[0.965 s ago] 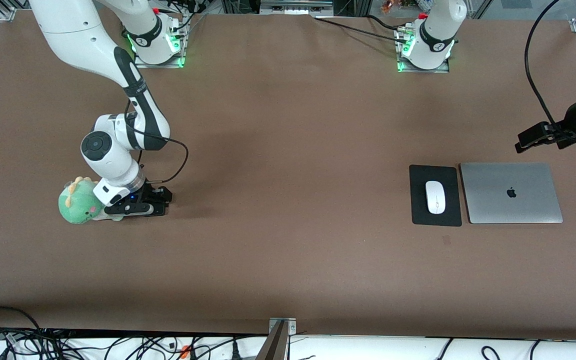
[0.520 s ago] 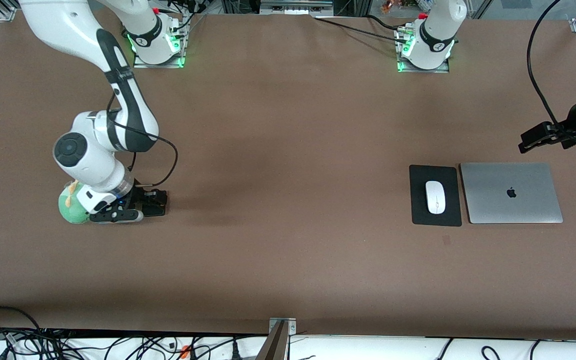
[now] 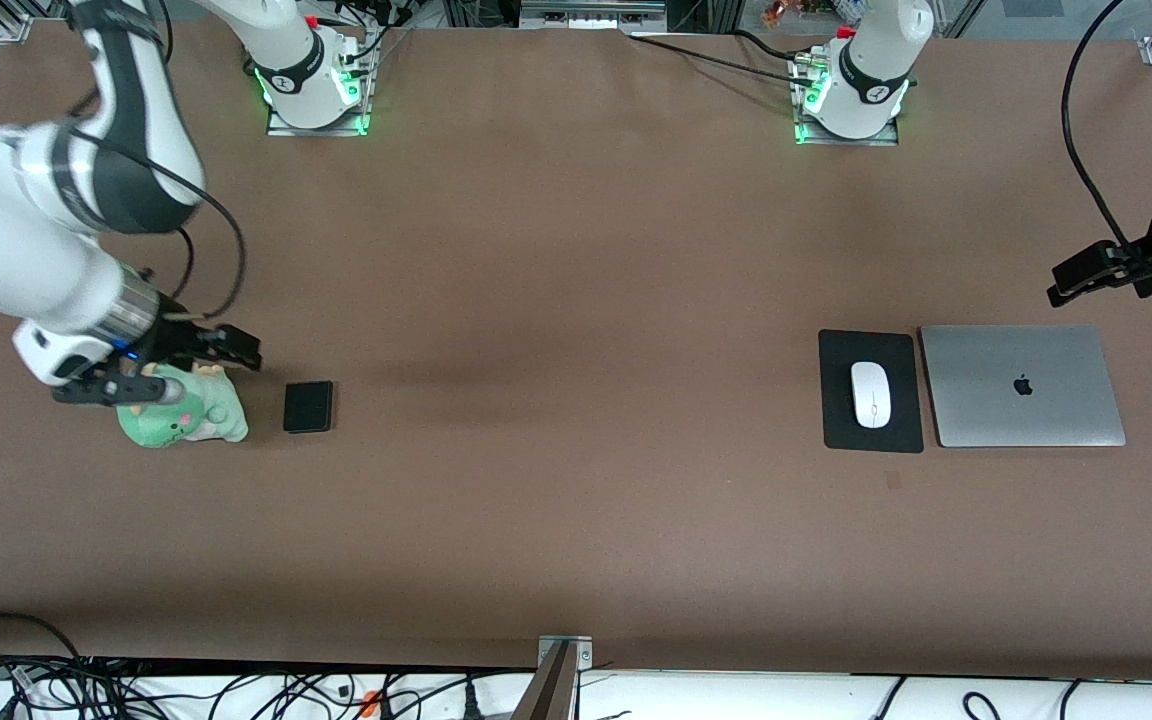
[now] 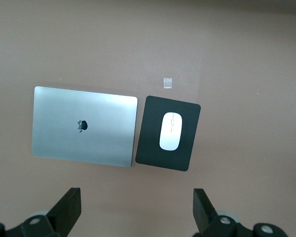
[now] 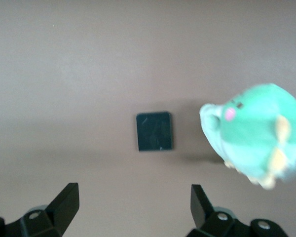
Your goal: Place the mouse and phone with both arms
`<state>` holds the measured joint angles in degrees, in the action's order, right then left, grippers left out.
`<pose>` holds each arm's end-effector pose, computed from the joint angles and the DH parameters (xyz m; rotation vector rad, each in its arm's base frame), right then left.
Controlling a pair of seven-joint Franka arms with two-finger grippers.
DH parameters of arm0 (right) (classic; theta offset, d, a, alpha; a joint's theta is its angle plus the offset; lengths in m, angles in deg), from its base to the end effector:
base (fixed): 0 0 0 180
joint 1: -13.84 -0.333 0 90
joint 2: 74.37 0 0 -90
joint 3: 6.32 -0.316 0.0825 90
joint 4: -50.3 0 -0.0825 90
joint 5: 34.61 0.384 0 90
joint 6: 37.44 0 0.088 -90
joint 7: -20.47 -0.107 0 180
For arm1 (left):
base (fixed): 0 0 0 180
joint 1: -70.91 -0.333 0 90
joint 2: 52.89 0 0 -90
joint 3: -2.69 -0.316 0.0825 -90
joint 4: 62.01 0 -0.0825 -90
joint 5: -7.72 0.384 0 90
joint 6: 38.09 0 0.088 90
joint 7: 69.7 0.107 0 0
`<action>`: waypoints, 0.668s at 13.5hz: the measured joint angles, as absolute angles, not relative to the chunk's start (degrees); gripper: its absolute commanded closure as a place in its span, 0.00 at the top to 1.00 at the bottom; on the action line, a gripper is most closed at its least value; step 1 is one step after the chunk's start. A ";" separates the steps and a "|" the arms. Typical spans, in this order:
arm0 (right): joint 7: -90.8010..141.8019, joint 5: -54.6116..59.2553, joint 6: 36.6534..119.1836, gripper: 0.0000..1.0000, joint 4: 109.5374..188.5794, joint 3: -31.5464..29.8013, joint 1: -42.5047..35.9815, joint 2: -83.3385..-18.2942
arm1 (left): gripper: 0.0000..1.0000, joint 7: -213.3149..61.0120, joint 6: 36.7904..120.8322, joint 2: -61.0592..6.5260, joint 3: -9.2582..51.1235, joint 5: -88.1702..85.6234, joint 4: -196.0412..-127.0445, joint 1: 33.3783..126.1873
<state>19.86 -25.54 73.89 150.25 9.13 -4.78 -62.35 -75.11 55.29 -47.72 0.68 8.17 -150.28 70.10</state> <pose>0.6175 0.0551 0.4543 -3.0499 0.0116 0.0083 0.5861 0.0288 0.5925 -3.1226 -0.2237 0.0012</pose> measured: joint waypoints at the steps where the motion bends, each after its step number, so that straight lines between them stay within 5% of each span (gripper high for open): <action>1: 19.90 -25.87 69.74 1.00 149.15 9.70 -4.56 -63.85 | 1.00 -75.11 55.29 -47.72 0.57 8.17 -150.13 70.02; 9: 20.43 -30.67 47.80 1.00 137.57 5.57 5.13 -68.43 | 1.00 -75.11 55.27 -47.73 0.61 8.17 -149.18 67.94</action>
